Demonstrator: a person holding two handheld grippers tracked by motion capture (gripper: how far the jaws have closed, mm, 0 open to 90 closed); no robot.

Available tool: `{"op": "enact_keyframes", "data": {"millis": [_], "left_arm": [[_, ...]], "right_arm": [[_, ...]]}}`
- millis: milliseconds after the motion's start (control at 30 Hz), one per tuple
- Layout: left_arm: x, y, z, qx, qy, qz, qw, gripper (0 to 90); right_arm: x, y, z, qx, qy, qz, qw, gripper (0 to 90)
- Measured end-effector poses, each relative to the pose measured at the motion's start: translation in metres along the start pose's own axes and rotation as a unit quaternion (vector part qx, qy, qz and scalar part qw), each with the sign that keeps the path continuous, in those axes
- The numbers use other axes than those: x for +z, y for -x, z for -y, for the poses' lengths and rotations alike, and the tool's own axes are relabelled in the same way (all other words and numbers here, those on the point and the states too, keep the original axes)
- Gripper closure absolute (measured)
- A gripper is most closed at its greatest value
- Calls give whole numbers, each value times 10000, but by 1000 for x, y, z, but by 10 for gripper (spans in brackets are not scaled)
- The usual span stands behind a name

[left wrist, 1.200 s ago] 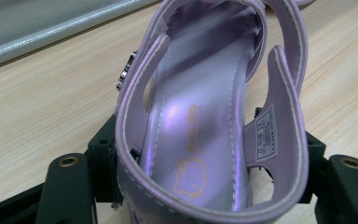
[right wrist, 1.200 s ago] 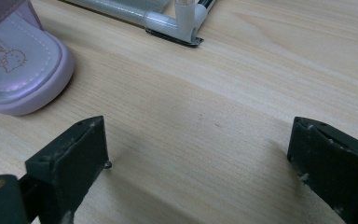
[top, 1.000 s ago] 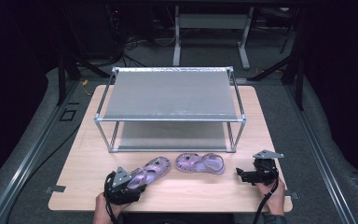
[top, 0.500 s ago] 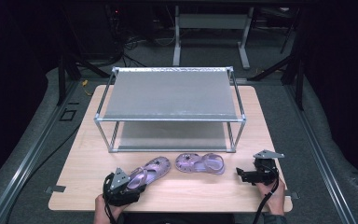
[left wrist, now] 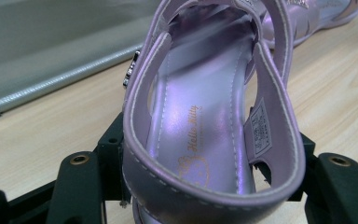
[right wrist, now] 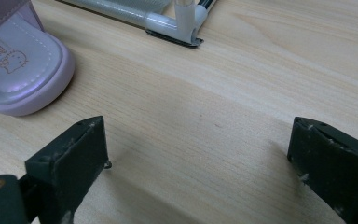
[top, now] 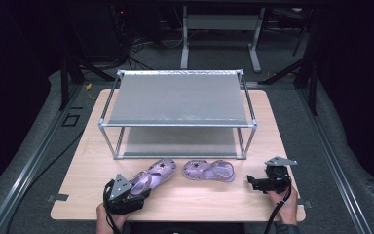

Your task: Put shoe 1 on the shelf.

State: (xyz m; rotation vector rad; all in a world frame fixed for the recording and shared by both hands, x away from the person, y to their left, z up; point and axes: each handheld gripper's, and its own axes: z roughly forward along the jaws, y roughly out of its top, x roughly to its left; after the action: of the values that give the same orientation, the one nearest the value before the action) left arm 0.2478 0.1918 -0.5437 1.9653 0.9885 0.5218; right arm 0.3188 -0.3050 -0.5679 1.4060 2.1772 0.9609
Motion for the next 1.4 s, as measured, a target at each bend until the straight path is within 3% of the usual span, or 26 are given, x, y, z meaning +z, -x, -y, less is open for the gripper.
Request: {"op": "enact_keyframes", "data": {"millis": [600, 1133, 1400], "left_arm": [[-1, -8, -22, -222, 184, -348, 9990, 375], [19, -12, -43, -295, 358, -599, 9971, 375], [31, -19, -46, -470, 395, -728, 9955, 375]], "right_arm": [[0, 0, 0, 4, -4, -4, 10000, 44], [0, 1, 0, 11, 18, -26, 10000, 44], [-1, 1, 0, 17, 26, -27, 10000, 43]]}}
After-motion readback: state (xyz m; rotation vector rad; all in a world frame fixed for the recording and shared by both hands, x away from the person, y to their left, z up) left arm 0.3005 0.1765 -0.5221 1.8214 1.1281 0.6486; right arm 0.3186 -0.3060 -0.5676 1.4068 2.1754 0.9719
